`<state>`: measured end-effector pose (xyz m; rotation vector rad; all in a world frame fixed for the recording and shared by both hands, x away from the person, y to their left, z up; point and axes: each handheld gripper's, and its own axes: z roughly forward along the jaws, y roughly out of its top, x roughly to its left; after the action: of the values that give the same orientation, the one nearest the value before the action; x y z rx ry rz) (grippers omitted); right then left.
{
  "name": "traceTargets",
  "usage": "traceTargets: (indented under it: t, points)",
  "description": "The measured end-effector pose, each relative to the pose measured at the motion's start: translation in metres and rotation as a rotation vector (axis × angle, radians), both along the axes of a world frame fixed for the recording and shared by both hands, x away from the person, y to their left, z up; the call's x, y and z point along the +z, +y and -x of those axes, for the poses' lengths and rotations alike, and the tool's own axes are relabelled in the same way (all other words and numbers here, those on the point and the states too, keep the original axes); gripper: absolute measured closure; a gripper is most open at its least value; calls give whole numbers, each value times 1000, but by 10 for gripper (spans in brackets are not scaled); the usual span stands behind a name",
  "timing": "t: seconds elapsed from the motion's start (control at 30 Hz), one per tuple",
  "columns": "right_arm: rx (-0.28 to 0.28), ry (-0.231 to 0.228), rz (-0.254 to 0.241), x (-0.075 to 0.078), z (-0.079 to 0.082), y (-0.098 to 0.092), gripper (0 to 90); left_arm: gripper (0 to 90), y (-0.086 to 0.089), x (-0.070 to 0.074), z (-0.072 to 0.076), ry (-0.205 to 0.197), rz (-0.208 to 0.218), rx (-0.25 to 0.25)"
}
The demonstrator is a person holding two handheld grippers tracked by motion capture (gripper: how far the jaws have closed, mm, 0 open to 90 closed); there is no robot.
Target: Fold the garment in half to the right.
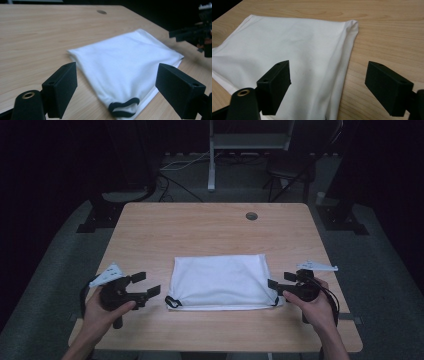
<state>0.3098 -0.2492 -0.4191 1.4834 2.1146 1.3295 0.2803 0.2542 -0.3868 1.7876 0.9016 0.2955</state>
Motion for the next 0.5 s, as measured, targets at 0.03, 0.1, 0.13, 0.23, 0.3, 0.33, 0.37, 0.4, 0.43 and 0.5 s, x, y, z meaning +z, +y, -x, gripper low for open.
traceTargets:
  t: [0.03, 0.1, 0.13, 0.23, 0.3, 0.33, 0.37, 0.4, 0.43, 0.5]
  points:
    - [1, 10, -3, 0, -1, 0, 236, 178, -8, -3, -2, 11, -5, -17]
    - [-10, 38, -2, -2, -4, 0, 269, 179, -20, -8, -6, 16, -20, -55]
    - [-12, 45, -2, -3, -4, 0, 275, 179, -25, -10, -7, 17, -24, -70]
    - [-18, 60, 2, -7, -5, -1, 321, 179, -33, -17, -11, 32, -22, -81]
    - [-18, 66, 9, -9, -4, -1, 346, 179, -41, -25, -16, 48, -10, -79]
    - [-18, 66, 9, -9, -4, -1, 346, 179, -41, -25, -16, 48, -10, -79]
    - [-18, 74, 13, -11, -4, -1, 363, 179, -42, -26, -16, 56, -5, -77]
    - [-21, 78, 15, -12, -3, -1, 379, 179, -45, -28, -18, 61, 1, -78]
    - [-30, 84, 14, -13, -3, -1, 395, 179, -46, -29, -18, 66, 0, -80]
    - [-37, 88, 24, -16, -2, -1, 444, 179, -48, -31, -19, 66, 0, -78]
